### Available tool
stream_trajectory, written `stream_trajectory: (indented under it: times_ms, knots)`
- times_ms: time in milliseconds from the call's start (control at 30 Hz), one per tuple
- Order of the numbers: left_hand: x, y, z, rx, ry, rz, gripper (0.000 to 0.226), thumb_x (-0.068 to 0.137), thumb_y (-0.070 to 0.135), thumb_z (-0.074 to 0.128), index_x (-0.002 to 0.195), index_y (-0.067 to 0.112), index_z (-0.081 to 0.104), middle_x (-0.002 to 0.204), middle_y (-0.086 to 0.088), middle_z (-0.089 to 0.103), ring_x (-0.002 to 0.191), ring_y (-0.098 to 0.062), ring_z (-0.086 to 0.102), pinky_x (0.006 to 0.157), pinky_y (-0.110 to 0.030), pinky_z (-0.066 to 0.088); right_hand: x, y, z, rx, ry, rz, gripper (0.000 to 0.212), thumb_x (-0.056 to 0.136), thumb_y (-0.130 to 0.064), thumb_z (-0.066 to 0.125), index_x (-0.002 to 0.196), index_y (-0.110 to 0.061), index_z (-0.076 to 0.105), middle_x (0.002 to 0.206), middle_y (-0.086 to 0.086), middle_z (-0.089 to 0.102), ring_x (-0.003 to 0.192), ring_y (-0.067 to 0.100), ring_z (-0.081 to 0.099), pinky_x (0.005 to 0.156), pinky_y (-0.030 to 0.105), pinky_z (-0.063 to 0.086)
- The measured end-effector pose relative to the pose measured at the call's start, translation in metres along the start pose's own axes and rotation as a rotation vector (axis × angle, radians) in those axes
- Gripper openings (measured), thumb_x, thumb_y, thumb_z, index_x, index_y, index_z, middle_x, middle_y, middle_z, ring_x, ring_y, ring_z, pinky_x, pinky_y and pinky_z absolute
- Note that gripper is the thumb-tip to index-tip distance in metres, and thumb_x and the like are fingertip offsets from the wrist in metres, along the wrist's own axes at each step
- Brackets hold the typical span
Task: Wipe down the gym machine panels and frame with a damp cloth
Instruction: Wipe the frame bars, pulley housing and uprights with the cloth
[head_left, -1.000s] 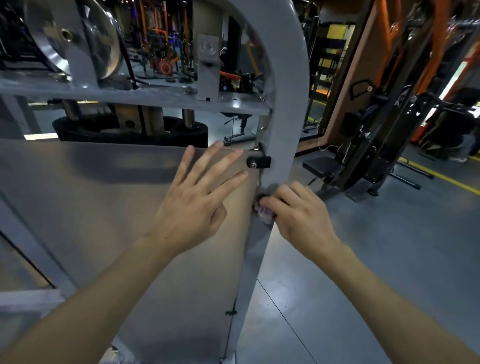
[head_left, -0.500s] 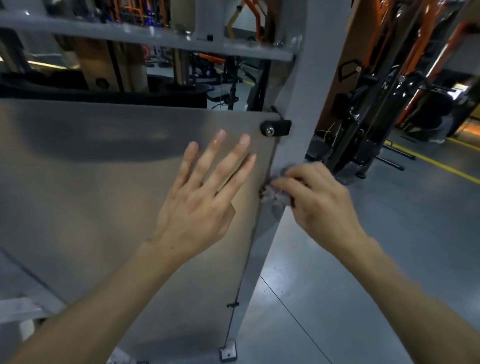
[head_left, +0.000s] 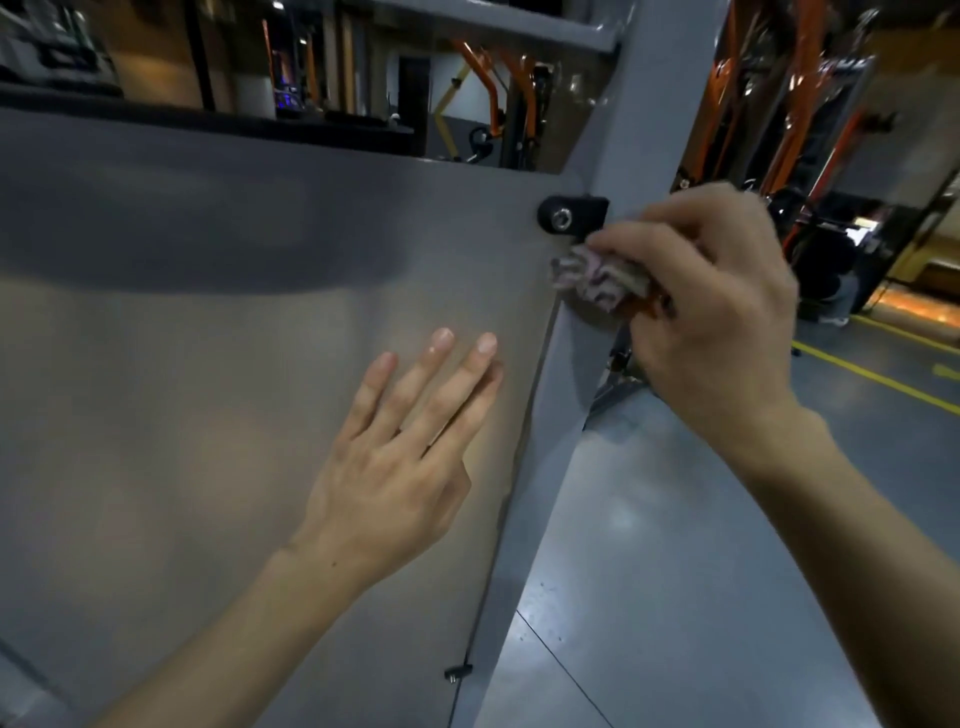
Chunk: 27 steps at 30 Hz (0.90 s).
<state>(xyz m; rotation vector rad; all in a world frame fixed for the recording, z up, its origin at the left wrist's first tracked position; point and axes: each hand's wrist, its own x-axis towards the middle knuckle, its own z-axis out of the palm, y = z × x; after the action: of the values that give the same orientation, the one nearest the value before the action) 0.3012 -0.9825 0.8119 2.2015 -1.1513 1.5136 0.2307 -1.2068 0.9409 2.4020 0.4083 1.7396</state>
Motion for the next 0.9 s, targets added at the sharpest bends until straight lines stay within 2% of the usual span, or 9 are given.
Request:
stream_trajectory:
  times_ms: [100, 233, 300, 467, 567, 633, 700, 767, 900]
  knots:
    - [0.001, 0.000, 0.002, -0.004, 0.020, 0.004, 0.076, 0.081, 0.002, 0.065, 0.155, 0.011, 0.047, 0.166, -0.004, 0.036, 0.157, -0.026, 0.025, 0.128, -0.049, 0.017, 0.003, 0.000, 0.001, -0.007, 0.007, 0.011, 0.016, 0.093, -0.004, 0.069, 0.109, -0.003, 0.074, 0.105, 0.022, 0.064, 0.089, 0.038, 0.058, 0.068, 0.041, 0.047]
    - [0.000, 0.003, 0.004, -0.005, 0.054, -0.010, 0.072, 0.083, 0.006, 0.064, 0.153, 0.010, 0.049, 0.166, -0.004, 0.036, 0.157, -0.027, 0.026, 0.128, -0.051, 0.017, -0.065, -0.013, 0.016, 0.020, -0.131, -0.102, 0.013, 0.094, -0.003, 0.070, 0.105, -0.005, 0.077, 0.099, 0.018, 0.066, 0.083, 0.034, 0.058, 0.067, 0.042, 0.049]
    - [-0.005, 0.006, 0.007, -0.004, 0.057, -0.011, 0.070, 0.085, 0.008, 0.064, 0.153, 0.009, 0.049, 0.166, -0.004, 0.035, 0.157, -0.027, 0.026, 0.128, -0.051, 0.015, -0.068, -0.009, 0.017, -0.007, -0.160, -0.159, 0.013, 0.095, -0.007, 0.068, 0.105, -0.006, 0.077, 0.100, 0.016, 0.067, 0.082, 0.032, 0.058, 0.065, 0.043, 0.049]
    - [-0.027, 0.015, 0.021, 0.001, 0.047, -0.009, 0.069, 0.085, 0.012, 0.065, 0.152, 0.011, 0.051, 0.166, -0.004, 0.036, 0.157, -0.027, 0.026, 0.129, -0.050, 0.013, -0.014, -0.001, 0.013, -0.047, 0.062, -0.117, 0.024, 0.102, -0.020, 0.058, 0.110, -0.004, 0.075, 0.102, 0.019, 0.064, 0.089, 0.031, 0.053, 0.071, 0.034, 0.043]
    - [-0.038, 0.016, 0.031, -0.005, 0.077, 0.002, 0.067, 0.086, 0.015, 0.066, 0.151, 0.011, 0.051, 0.166, -0.003, 0.036, 0.157, -0.027, 0.026, 0.128, -0.049, 0.014, -0.045, -0.009, 0.025, -0.018, 0.103, -0.105, 0.020, 0.103, -0.018, 0.060, 0.110, -0.005, 0.074, 0.101, 0.019, 0.061, 0.086, 0.034, 0.054, 0.071, 0.033, 0.041]
    - [-0.043, 0.016, 0.037, -0.009, 0.115, 0.011, 0.063, 0.089, 0.016, 0.063, 0.150, 0.011, 0.053, 0.165, -0.003, 0.037, 0.156, -0.028, 0.027, 0.128, -0.050, 0.015, -0.088, -0.019, 0.039, 0.014, 0.089, -0.136, 0.012, 0.102, -0.013, 0.061, 0.112, -0.010, 0.069, 0.105, 0.012, 0.055, 0.086, 0.031, 0.051, 0.074, 0.032, 0.041]
    - [-0.048, 0.018, 0.044, 0.000, 0.149, 0.021, 0.058, 0.092, 0.017, 0.059, 0.150, 0.010, 0.053, 0.165, -0.004, 0.038, 0.156, -0.029, 0.028, 0.128, -0.051, 0.017, -0.115, -0.023, 0.050, -0.009, 0.071, -0.213, 0.014, 0.098, -0.007, 0.065, 0.112, -0.012, 0.065, 0.107, 0.009, 0.053, 0.085, 0.029, 0.050, 0.073, 0.034, 0.045]
    - [-0.053, 0.020, 0.049, 0.005, 0.161, 0.030, 0.056, 0.095, 0.019, 0.056, 0.150, 0.009, 0.053, 0.165, -0.005, 0.037, 0.156, -0.029, 0.028, 0.127, -0.052, 0.016, -0.109, -0.016, 0.049, -0.051, 0.087, -0.260, 0.012, 0.097, -0.007, 0.067, 0.108, -0.007, 0.072, 0.102, 0.016, 0.061, 0.080, 0.032, 0.054, 0.067, 0.042, 0.049]
    - [-0.063, 0.020, 0.057, 0.025, 0.151, 0.050, 0.054, 0.102, 0.025, 0.046, 0.153, 0.009, 0.048, 0.166, -0.006, 0.034, 0.157, -0.030, 0.025, 0.128, -0.055, 0.015, -0.067, -0.006, 0.041, -0.125, 0.197, -0.186, 0.027, 0.100, -0.028, 0.063, 0.111, -0.004, 0.070, 0.104, 0.023, 0.061, 0.087, 0.036, 0.055, 0.069, 0.043, 0.047]
